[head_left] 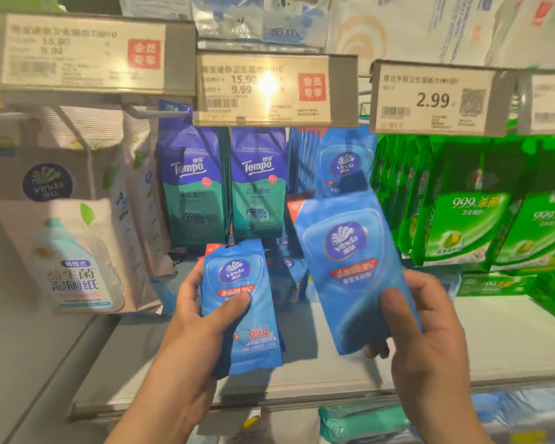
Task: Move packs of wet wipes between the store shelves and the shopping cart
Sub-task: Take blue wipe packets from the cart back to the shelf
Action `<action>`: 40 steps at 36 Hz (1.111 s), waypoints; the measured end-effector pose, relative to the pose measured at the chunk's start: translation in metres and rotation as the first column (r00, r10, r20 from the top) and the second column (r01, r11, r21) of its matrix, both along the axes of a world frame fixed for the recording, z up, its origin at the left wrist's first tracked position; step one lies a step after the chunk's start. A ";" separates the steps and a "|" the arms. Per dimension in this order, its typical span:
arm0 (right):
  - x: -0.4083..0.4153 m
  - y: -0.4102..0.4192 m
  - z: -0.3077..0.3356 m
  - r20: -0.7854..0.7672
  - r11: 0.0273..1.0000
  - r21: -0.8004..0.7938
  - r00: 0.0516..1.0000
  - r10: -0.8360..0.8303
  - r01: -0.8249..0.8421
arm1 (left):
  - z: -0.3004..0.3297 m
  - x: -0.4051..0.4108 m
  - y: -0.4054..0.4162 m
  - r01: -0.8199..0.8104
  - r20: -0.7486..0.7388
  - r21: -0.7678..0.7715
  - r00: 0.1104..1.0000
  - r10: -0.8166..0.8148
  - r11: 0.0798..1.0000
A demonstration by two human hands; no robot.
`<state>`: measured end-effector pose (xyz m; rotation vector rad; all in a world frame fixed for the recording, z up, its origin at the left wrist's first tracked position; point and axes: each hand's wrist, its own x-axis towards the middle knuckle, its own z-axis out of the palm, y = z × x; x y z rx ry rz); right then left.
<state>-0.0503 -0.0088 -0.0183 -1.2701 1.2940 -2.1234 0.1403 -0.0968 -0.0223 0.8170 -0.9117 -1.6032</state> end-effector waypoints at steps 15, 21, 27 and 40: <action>-0.005 0.004 0.035 0.067 0.965 -0.251 0.996 -0.060 0.075 | 0.004 -0.002 0.003 0.033 0.009 0.015 0.999 -0.033 0.999; -0.007 0.000 0.039 0.055 0.984 -0.155 0.996 -0.076 0.084 | 0.006 -0.003 0.003 0.043 0.018 0.016 0.999 -0.043 0.999; -0.007 -0.003 0.031 0.072 0.990 -0.097 0.993 -0.093 0.100 | 0.006 -0.002 0.005 0.041 0.021 0.029 0.999 -0.042 0.999; 0.006 -0.019 0.008 0.244 0.993 0.090 0.968 0.052 -0.076 | 0.006 0.004 0.009 0.033 0.052 0.064 0.998 -0.037 0.997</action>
